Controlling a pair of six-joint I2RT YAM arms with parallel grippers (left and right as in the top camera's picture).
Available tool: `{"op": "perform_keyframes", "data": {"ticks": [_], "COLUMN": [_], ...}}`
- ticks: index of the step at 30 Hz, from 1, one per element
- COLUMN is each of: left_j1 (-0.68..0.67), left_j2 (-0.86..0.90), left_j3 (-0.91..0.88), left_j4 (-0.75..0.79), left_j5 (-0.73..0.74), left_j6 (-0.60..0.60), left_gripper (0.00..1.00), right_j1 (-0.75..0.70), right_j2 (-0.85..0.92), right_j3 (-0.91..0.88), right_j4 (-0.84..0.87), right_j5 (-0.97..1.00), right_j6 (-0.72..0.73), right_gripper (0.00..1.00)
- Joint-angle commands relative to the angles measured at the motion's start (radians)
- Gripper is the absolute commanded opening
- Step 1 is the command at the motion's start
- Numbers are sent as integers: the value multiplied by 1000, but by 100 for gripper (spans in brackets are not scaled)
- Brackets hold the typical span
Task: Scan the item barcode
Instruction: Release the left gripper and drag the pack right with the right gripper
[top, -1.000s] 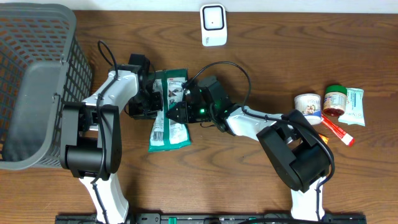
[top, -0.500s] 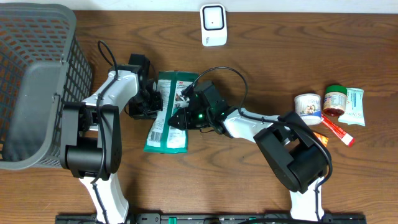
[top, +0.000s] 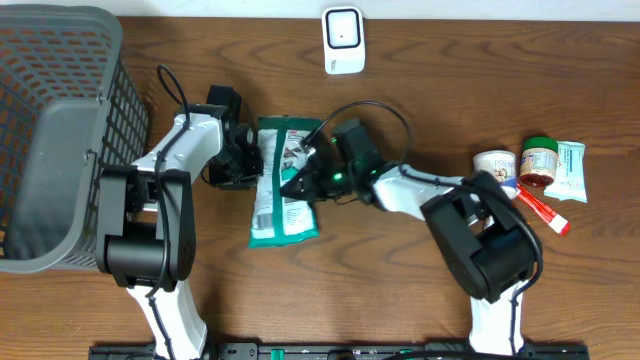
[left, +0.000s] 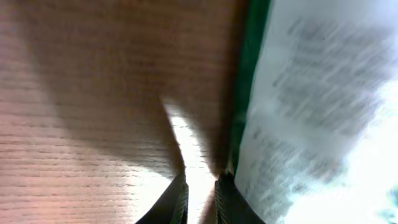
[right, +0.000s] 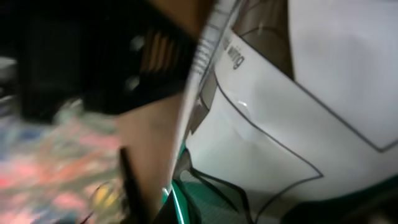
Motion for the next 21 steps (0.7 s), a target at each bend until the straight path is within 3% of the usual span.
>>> {"op": "perform_keyframes", "data": {"ticks": [1,6,11,17,21], "left_j1": [-8,-8,-8,8,37], "left_j2": [-119,-320,-529,-732,-831], "left_j3": [-1,-1,-1,0,0], "left_j4": [11,31,35,40,42], "left_j5": [-30,-104,-218,-352,-407], "left_j6": [-25,-46,-90,-177,-195], "left_gripper": [22,25,32,32,38], "right_j1": [-34,-67,-89,-122,-130], "right_j2": [-41,-94,-191,-360,-446], "right_j3": [0,0,0,0,0], "right_j4": [-12,-123,-345,-737,-886], "right_j5": [-310,-410,-402,-207,-83], "right_j6": [-53,-147,-316,-537,-579], "right_gripper": [1,1,1,1,1]}}
